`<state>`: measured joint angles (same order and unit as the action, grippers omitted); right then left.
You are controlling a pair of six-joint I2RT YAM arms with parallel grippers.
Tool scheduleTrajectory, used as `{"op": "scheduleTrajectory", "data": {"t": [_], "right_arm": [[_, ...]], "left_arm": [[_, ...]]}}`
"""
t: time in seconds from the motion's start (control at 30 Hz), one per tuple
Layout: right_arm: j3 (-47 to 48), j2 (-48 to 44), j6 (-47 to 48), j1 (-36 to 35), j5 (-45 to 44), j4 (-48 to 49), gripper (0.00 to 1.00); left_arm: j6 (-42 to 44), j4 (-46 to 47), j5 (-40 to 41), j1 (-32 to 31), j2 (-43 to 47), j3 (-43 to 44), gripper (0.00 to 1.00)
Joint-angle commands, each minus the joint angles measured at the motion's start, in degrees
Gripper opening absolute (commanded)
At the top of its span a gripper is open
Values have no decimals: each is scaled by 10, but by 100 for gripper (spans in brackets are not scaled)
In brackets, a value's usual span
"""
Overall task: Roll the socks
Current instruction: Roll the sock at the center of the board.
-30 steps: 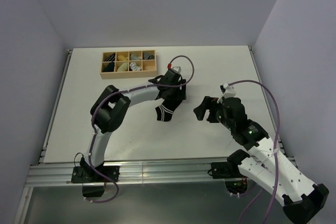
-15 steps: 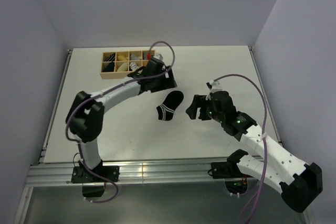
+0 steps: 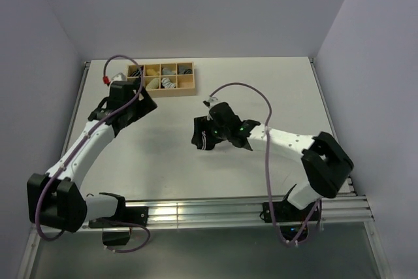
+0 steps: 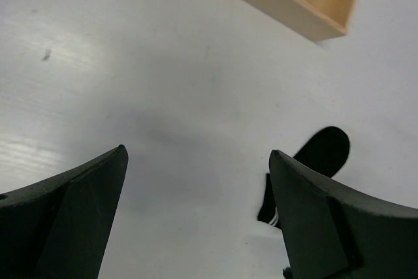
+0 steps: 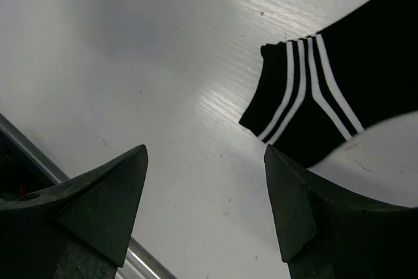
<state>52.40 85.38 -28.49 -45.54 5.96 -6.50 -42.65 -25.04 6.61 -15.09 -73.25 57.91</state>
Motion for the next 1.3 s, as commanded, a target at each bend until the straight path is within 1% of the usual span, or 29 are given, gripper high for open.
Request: {"op": "scheduleTrajectory", "data": {"t": [0.0,0.1,0.2,0.37,0.57,0.7,0.87,1.0,1.17,1.27], "right_arm": [[39,55,-3,-7,14,54,79],[41,94,11,-8,13,63,79],[23,119,22,-8,8,86,79],[-8,133,33,-7,-9,96,79],[-32,111,47,-6,-35,69,79],[-41,97,53,0,-59,31,79],[-24,61,74,-2,-106,-8,78],[3,53,95,-13,-135,-19,75],[42,82,124,-50,-184,-44,67],[56,100,137,-75,-211,-59,59]], "left_arm": [[26,-22,18,27,67,-39,95],[29,-30,5,41,99,-63,95],[28,-10,-23,42,120,-89,95],[24,5,-47,42,121,-108,93],[21,13,-56,42,117,-114,93],[14,21,-61,42,110,-121,93],[9,24,-73,42,104,-121,92],[6,27,-78,42,94,-123,91],[0,31,-85,42,87,-123,89],[3,27,-81,42,87,-123,89]]}}
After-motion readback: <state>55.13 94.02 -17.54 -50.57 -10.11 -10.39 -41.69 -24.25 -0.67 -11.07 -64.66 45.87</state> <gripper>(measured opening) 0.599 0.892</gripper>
